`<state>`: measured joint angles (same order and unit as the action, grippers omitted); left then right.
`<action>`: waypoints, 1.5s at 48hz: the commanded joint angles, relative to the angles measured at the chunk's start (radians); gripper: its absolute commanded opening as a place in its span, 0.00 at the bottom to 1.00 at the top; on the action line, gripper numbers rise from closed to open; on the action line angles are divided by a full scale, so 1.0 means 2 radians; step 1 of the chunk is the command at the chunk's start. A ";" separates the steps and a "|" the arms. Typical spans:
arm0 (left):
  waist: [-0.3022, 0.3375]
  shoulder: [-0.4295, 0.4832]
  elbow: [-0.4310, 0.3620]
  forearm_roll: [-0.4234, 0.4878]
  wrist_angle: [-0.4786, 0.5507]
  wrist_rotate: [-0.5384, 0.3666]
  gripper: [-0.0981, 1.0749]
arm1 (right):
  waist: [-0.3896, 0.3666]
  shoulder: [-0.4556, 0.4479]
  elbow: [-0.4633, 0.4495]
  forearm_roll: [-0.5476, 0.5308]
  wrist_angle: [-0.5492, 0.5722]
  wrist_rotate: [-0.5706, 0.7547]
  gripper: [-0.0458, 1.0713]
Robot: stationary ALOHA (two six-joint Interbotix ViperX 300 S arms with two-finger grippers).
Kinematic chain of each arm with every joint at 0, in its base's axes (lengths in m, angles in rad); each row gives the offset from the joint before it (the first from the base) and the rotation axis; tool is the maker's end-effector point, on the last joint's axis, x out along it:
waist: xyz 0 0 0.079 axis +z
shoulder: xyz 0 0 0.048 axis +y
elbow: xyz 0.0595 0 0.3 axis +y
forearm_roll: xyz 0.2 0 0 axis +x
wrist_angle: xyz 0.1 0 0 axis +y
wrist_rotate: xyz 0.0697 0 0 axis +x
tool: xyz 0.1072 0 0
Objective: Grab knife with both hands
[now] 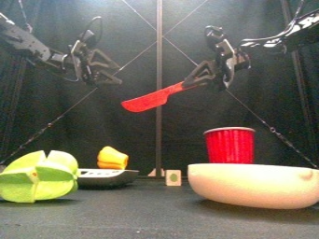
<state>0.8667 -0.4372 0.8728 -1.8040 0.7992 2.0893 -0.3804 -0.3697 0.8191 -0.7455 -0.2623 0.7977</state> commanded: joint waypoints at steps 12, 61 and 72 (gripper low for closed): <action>-0.018 -0.002 0.044 -0.022 0.009 0.050 0.89 | 0.009 0.006 -0.015 -0.005 -0.041 -0.003 0.24; -0.061 0.052 0.041 -0.008 -0.006 0.056 0.70 | 0.009 0.057 -0.057 -0.016 -0.060 -0.003 0.24; -0.060 0.058 0.040 -0.008 -0.004 0.056 0.63 | 0.009 0.059 -0.054 -0.016 -0.060 -0.002 0.24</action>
<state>0.7440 -0.3206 0.9756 -1.8162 0.7854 2.1997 -0.3636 -0.2393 0.7317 -0.7793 -0.3728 0.7931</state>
